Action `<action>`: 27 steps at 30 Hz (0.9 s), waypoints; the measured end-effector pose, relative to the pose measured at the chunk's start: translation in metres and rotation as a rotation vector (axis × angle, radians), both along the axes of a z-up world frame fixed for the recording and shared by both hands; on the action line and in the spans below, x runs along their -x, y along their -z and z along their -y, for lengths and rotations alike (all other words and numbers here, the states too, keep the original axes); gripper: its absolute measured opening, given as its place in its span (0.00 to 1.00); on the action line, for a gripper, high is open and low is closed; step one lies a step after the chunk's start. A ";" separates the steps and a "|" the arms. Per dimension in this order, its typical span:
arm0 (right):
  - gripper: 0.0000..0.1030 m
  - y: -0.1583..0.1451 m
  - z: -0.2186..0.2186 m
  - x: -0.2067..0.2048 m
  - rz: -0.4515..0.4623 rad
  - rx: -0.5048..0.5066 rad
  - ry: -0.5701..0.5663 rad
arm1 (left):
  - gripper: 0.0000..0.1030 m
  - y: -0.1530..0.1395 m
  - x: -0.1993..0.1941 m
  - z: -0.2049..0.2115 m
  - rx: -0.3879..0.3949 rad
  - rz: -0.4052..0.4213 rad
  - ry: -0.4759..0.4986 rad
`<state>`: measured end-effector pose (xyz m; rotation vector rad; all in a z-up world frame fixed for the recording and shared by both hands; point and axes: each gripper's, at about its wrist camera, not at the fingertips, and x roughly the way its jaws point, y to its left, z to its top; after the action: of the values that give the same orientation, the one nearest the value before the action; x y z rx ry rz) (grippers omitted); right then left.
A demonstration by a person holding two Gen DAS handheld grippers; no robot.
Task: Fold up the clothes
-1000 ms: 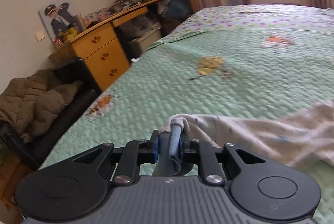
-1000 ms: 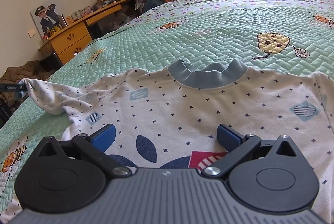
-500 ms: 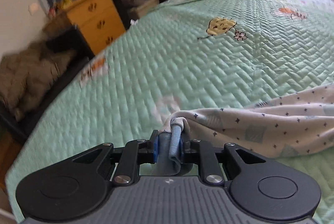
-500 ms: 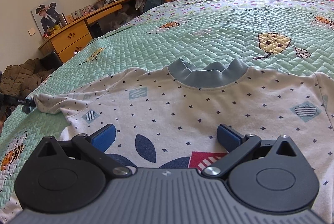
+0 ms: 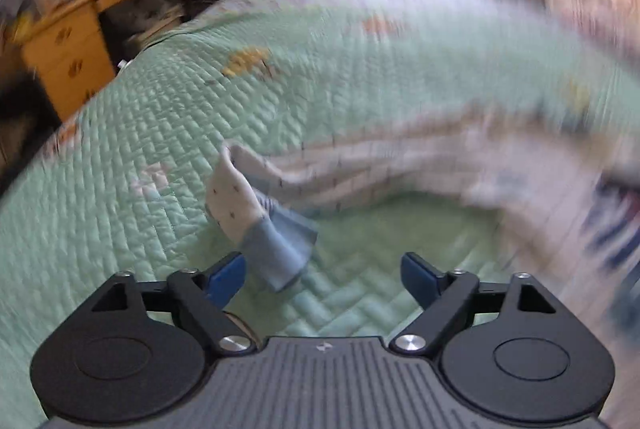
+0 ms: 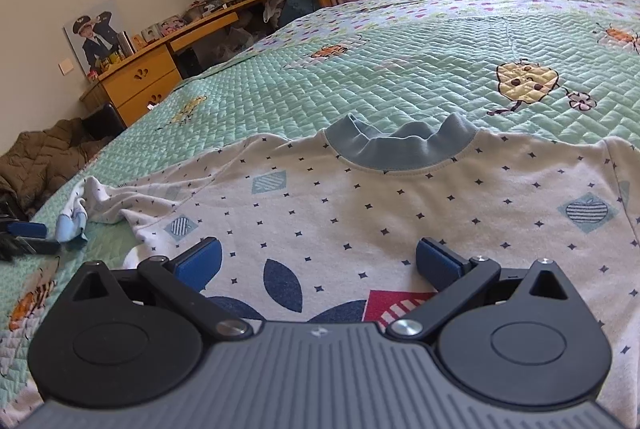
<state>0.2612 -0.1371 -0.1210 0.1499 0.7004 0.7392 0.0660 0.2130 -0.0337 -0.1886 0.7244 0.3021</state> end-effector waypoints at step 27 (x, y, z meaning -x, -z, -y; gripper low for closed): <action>1.00 0.001 -0.003 0.003 0.026 0.039 0.000 | 0.18 0.028 -0.099 -0.056 -0.040 -0.109 -0.180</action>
<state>0.2584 -0.1336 -0.1219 0.1048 0.6894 0.7263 0.1648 0.2689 -0.0612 -0.2009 0.8106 0.5014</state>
